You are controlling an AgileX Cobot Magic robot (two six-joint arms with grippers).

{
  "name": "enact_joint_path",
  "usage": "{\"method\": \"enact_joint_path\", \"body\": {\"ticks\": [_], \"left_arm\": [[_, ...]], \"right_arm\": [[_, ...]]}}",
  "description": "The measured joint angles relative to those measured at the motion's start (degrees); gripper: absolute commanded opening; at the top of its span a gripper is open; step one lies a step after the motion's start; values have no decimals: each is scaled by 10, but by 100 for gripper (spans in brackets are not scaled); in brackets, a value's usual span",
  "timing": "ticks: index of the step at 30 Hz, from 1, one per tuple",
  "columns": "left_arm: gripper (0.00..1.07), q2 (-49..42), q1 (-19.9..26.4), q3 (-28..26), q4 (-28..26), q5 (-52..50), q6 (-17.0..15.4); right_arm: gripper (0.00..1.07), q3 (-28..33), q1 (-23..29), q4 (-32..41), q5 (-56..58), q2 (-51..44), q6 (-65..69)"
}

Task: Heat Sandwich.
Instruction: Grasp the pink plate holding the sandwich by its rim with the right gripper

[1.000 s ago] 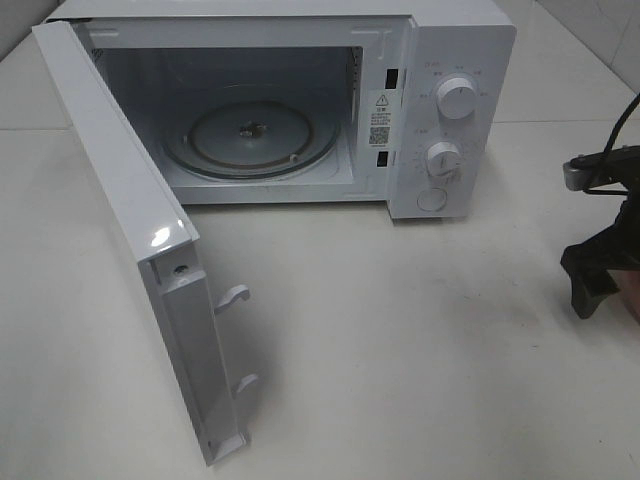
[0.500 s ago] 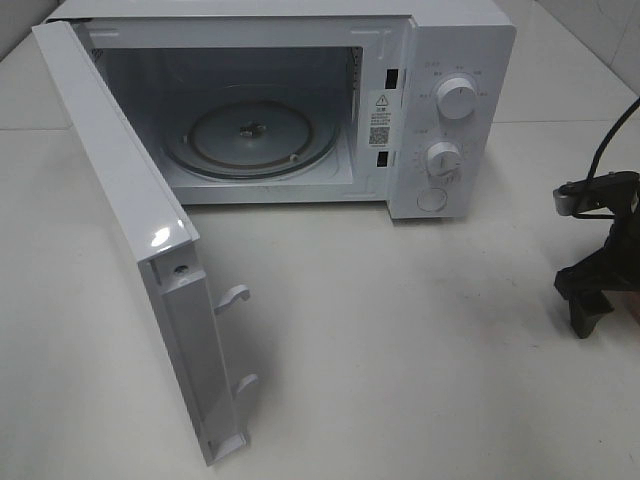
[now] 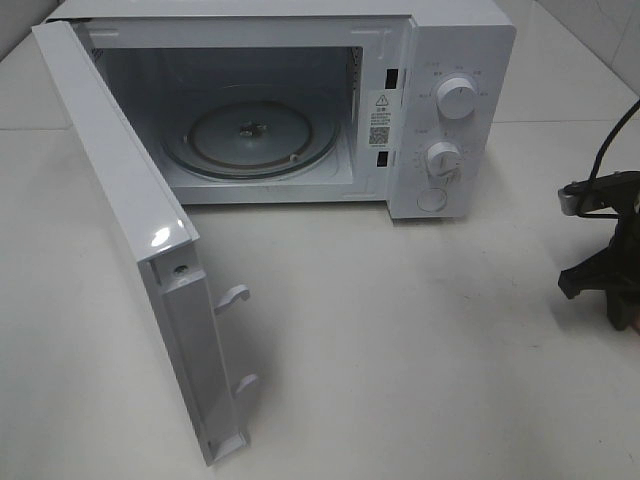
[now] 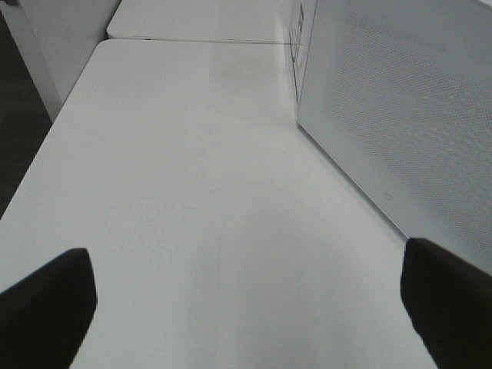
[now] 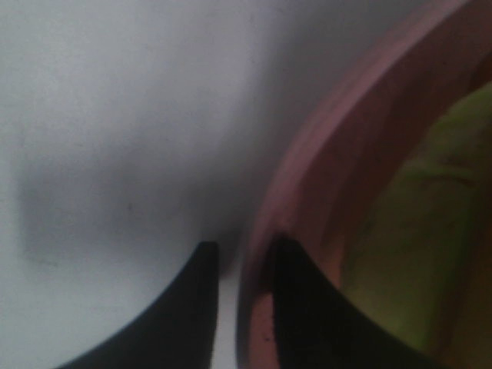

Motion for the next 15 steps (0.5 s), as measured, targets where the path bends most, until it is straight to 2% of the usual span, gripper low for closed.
{"method": "enact_joint_path", "body": {"ticks": [1,15], "left_arm": [[101,0,0,0,0,0,0],[101,0,0,0,0,0,0]], "right_arm": [[0,0,0,-2,1,0,2],[0,-1,0,-6,7,-1,5]]}}
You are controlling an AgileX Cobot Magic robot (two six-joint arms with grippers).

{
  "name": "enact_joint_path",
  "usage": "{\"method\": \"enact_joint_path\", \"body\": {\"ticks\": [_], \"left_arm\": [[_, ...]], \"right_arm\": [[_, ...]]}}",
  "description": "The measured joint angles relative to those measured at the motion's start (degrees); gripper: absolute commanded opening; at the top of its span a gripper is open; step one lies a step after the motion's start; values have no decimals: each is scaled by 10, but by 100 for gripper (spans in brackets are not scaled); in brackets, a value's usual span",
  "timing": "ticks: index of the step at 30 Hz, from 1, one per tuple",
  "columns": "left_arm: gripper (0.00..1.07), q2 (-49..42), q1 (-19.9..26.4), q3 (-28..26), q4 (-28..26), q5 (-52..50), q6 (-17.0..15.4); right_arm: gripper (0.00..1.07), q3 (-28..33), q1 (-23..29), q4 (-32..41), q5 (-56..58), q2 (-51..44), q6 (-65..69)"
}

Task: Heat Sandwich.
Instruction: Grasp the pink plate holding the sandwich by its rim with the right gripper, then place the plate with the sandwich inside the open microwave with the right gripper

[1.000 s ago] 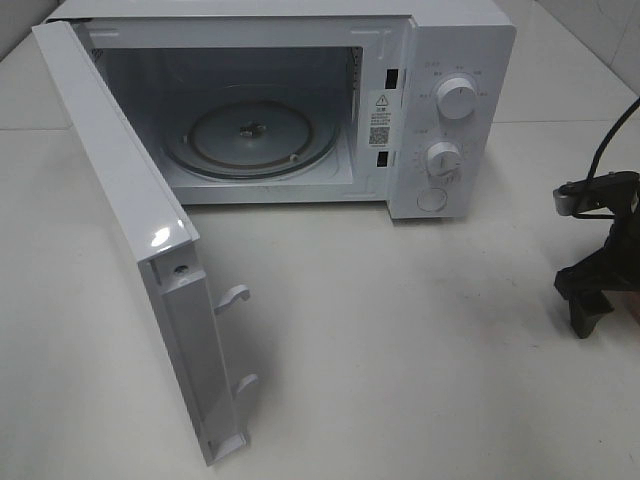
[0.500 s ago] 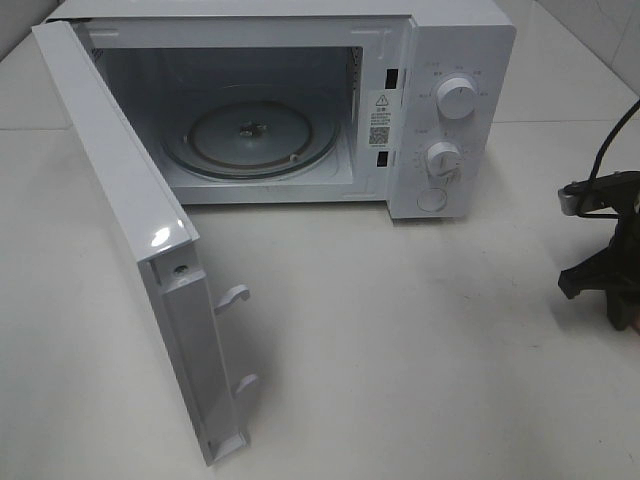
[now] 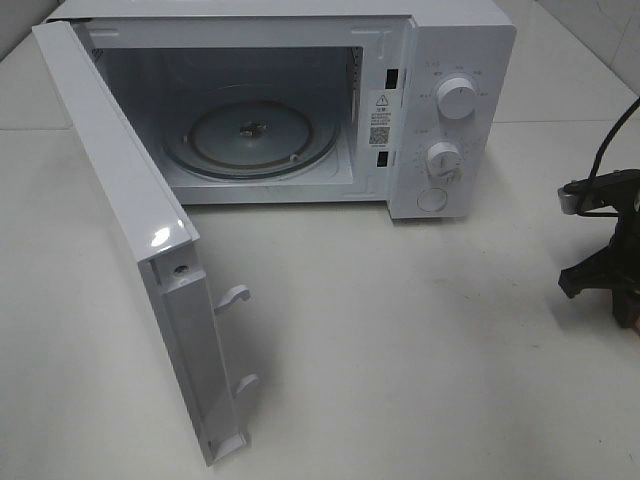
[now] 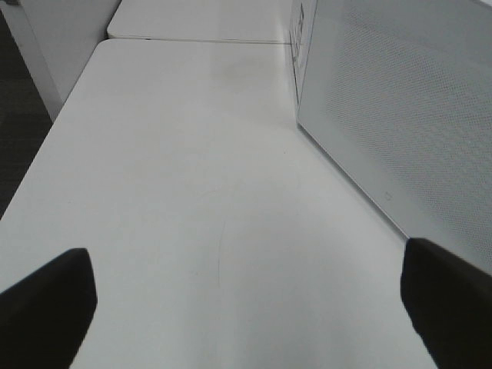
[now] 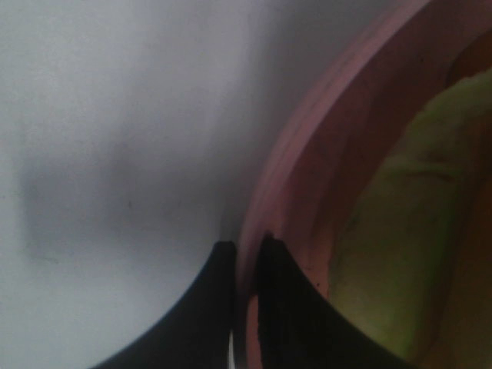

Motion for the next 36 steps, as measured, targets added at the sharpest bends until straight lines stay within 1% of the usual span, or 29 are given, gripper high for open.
{"method": "enact_joint_path", "body": {"ticks": [4,14,20,36], "left_arm": [[101,0,0,0,0,0,0],[101,0,0,0,0,0,0],[101,0,0,0,0,0,0],[101,0,0,0,0,0,0]], "right_arm": [[0,0,0,-6,2,0,11],[0,0,2,-49,29,-24,64],[0,0,3,-52,44,-34,76],[1,0,61,-96,83,-47,116]]}}
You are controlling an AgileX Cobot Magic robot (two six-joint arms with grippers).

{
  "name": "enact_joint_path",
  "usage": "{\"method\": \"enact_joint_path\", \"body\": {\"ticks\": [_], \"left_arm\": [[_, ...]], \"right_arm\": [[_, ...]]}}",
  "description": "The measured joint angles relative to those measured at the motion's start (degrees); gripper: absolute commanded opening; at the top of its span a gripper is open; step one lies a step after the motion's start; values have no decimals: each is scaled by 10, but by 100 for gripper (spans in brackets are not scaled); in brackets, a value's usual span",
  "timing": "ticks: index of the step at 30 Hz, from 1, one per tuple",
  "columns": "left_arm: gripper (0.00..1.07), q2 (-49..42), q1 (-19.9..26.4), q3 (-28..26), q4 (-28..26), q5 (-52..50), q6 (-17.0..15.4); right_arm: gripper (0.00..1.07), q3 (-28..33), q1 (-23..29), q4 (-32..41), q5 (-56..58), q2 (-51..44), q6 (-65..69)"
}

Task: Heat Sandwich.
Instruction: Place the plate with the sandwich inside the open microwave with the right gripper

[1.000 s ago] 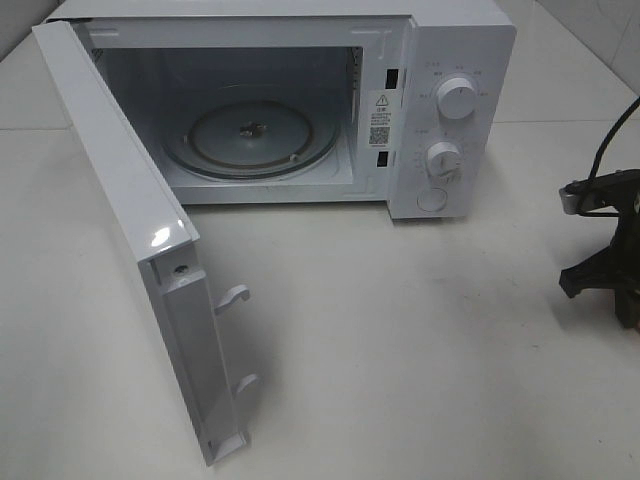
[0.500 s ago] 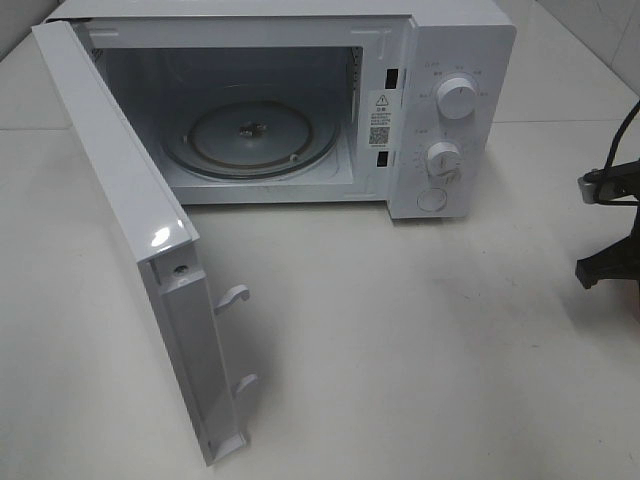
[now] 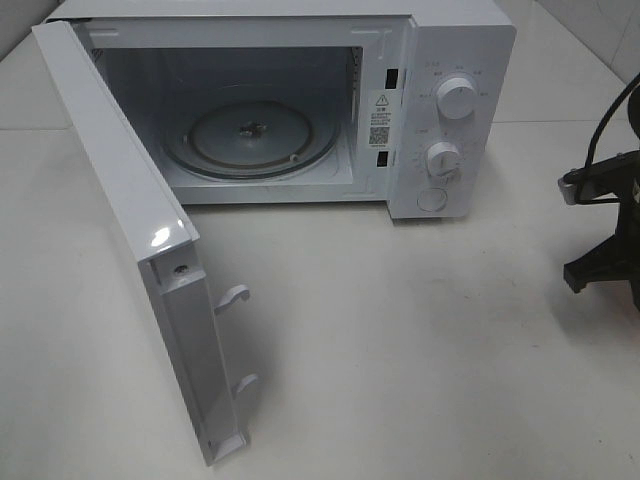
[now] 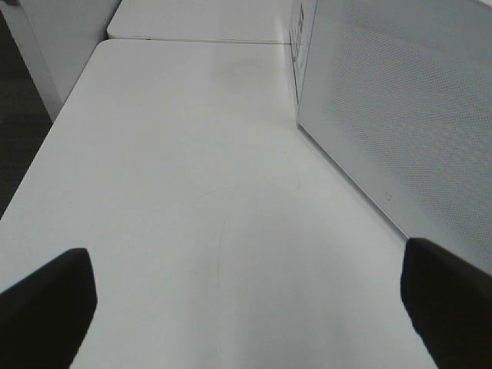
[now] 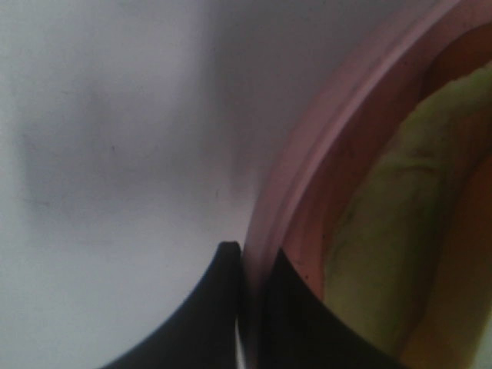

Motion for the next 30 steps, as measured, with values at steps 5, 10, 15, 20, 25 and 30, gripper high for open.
{"method": "enact_joint_path", "body": {"ticks": [5,10,15,20,25,30], "left_arm": [[101,0,0,0,0,0,0],[101,0,0,0,0,0,0],[101,0,0,0,0,0,0],[101,0,0,0,0,0,0],[101,0,0,0,0,0,0],[101,0,0,0,0,0,0]], "right_arm": [[0,0,19,-5,17,-3,3],[0,5,40,-8,28,-24,3],[0,27,58,-9,36,-46,13],[0,48,78,-8,40,-72,18],[0,65,103,-7,53,-107,29],[0,70,129,-7,66,-139,30]]}}
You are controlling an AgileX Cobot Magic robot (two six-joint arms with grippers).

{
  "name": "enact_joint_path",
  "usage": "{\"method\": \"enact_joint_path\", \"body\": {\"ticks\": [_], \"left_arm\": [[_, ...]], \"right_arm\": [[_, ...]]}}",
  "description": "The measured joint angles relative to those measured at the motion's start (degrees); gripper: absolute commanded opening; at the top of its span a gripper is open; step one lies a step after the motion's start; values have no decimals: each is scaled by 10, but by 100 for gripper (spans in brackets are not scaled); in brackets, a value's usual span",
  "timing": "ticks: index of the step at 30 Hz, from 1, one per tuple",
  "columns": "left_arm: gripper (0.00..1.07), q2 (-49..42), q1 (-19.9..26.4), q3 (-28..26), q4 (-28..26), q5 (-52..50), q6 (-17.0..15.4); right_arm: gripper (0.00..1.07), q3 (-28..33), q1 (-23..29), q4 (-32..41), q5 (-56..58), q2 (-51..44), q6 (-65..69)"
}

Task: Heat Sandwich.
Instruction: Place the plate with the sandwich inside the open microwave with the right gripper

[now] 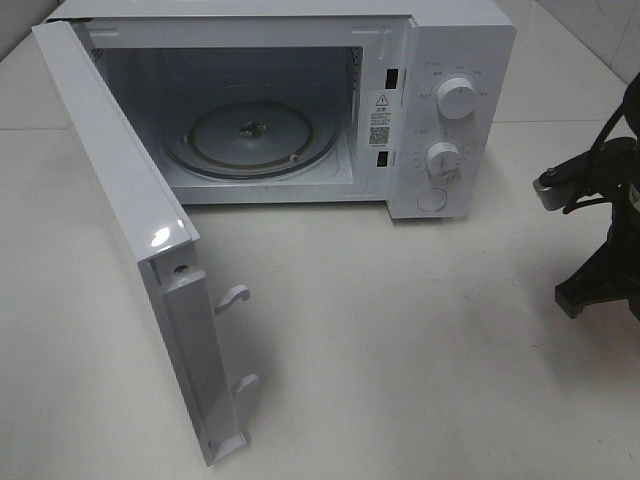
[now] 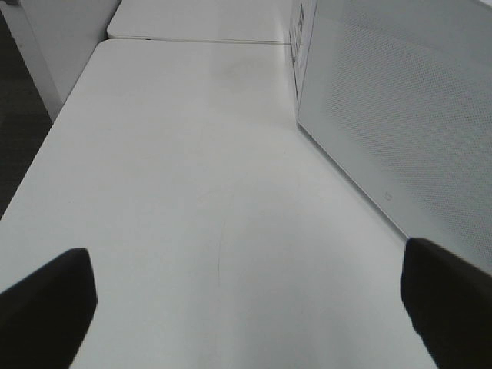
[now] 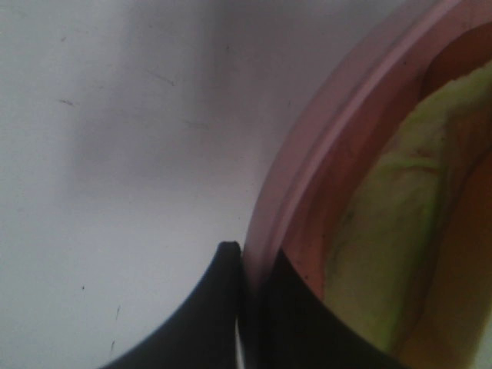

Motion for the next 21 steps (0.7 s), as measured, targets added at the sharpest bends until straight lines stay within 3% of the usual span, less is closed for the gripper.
{"method": "enact_joint_path", "body": {"ticks": [21], "left_arm": [[101,0,0,0,0,0,0]], "right_arm": [[0,12,117,0,63,-73,1]]}}
